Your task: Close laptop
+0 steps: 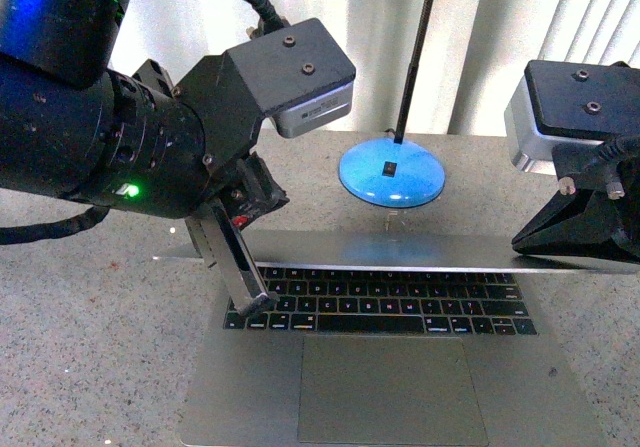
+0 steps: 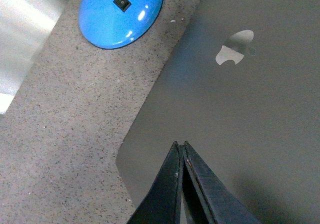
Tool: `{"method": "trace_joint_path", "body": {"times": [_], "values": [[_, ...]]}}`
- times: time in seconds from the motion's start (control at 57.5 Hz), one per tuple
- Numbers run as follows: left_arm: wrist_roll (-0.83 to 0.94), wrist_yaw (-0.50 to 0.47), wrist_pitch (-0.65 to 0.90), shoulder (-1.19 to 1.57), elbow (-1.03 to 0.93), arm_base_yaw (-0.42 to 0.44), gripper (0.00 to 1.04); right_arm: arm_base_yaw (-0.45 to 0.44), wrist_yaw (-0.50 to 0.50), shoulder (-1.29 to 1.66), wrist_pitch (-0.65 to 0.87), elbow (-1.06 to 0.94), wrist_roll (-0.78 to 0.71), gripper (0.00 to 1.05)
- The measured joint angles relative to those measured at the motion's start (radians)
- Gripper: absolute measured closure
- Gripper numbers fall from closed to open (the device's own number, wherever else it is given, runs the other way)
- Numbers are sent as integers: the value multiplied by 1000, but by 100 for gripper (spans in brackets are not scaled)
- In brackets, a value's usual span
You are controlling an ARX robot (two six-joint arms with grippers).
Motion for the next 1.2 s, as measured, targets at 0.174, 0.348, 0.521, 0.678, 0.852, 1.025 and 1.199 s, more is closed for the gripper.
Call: {"method": "trace_joint_path", "body": {"times": [0.174,0.348,0.521,0.678,0.852,1.025,1.199], "values": [[-1,2,15,9,-22,-5,101,0,-1,5,13,-5,0,102],[-5,2,22,14,-35,-9,101,2,-2,13,27,-27,1,102],[-8,2,34,20,-44,-13,101,8,-4,27,55,-52,2,102],[-7,2,40,31,-56,-13,101,13,-4,40,68,-60,4,102],[-10,3,68,53,-76,-13,101,23,-4,64,102,-81,6,102],[-15,11,105,84,-97,-13,101,33,-5,94,136,-107,14,102],[-20,16,142,123,-117,-13,101,36,-7,130,183,-124,31,102]]}}
